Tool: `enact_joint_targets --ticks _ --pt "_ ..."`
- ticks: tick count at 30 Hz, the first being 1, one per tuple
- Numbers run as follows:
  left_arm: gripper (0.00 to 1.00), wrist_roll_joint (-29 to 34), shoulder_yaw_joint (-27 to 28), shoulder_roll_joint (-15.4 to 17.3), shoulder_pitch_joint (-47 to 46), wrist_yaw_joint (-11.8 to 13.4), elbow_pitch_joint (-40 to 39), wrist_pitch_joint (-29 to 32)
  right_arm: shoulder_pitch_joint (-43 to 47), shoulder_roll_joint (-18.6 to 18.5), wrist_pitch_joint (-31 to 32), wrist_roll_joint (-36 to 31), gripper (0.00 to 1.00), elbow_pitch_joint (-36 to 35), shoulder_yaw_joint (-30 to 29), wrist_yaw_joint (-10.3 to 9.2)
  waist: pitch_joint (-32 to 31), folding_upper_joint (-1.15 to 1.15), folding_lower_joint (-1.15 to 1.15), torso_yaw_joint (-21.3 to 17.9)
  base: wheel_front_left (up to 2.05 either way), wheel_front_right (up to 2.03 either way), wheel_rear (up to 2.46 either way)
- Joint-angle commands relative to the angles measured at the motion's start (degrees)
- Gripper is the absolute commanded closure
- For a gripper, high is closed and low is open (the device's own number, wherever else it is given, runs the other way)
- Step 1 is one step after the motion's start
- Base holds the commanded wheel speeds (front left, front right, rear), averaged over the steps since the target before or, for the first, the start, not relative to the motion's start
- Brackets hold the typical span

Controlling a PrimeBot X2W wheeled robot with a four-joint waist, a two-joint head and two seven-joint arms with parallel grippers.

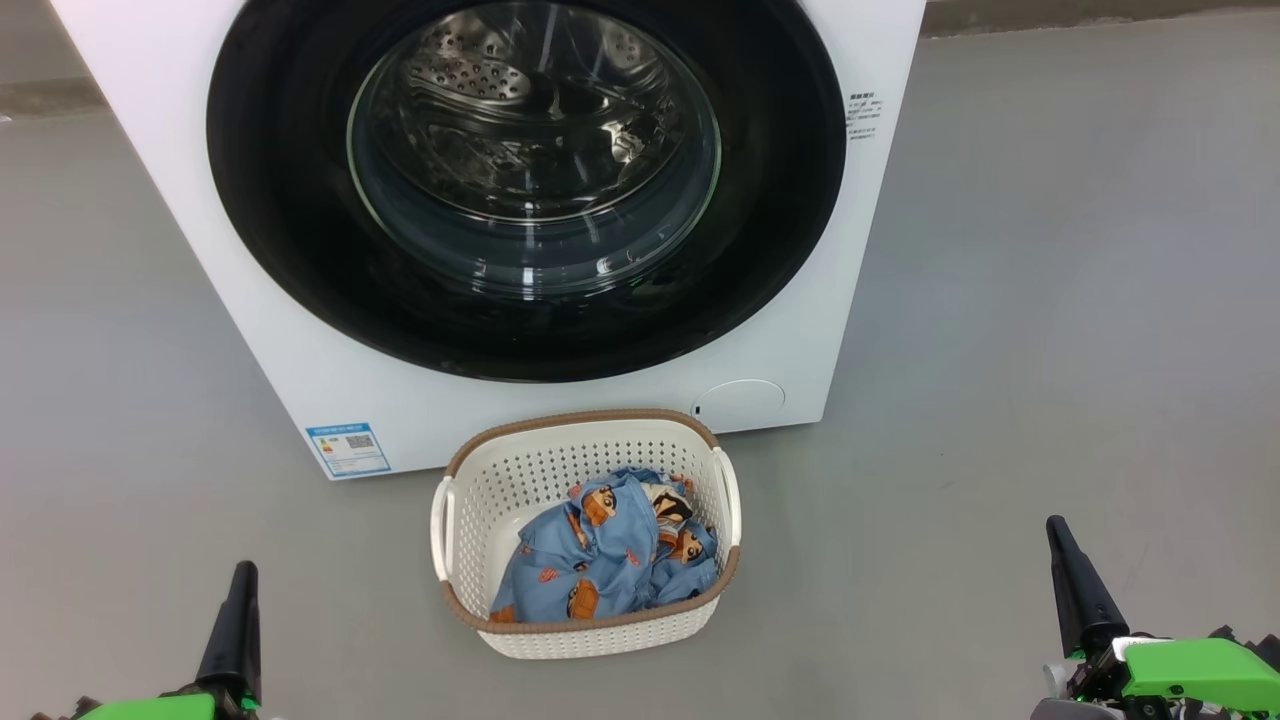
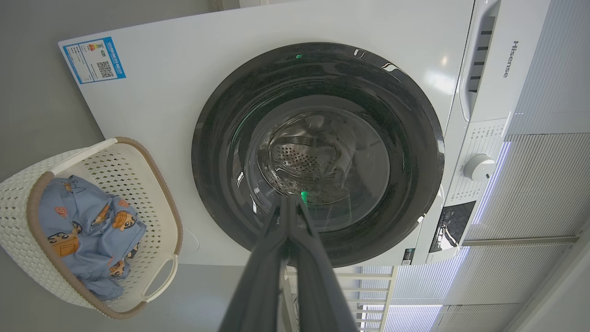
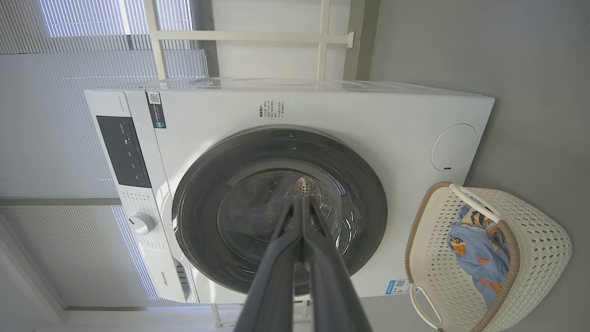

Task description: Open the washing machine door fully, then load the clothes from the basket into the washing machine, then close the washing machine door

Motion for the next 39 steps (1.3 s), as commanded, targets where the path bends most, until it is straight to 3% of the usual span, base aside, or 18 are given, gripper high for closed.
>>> enact_joint_targets --ticks 1,9,10,20,25,39 --pt "1.00 0.26 1.84 0.93 -2.26 -0.23 -1.04 0.23 -2.27 -0.72 0.43 0.27 1.00 -1.41 1.59 -0.06 0.00 0.00 0.00 0.00 0.00 0.00 0.00" --pt "1.00 0.26 1.84 0.93 -2.26 -0.23 -1.04 0.23 -2.27 -0.72 0.43 0.27 1.00 -1.41 1.59 -0.06 0.00 0.00 0.00 0.00 0.00 0.00 0.00" --pt "0.00 0.00 0.00 0.00 0.00 0.00 0.00 0.00 0.00 0.01 0.00 0.00 0.00 0.04 0.00 0.00 0.00 0.00 0.00 0.00 0.00 0.00 0.00" --pt "0.00 0.34 0.17 -0.04 0.41 -0.01 0.25 -0.34 0.13 0.30 -1.18 -1.52 0.00 0.85 0.80 0.01 -0.07 0.00 0.13 0.00 0.00 0.00 0.00" --pt "0.00 1.28 -0.09 0.54 0.41 -0.02 -0.66 -1.18 -0.36 0.17 -2.04 -3.61 0.00 0.51 1.30 0.00 0.09 0.00 0.01 -0.02 0.00 0.00 0.00" --pt "0.00 5.82 -2.10 3.67 0.05 -0.05 -2.35 -4.39 -1.32 0.10 -4.39 -13.81 0.00 -0.84 2.19 0.00 0.38 0.00 0.00 -0.01 0.00 0.00 0.00"
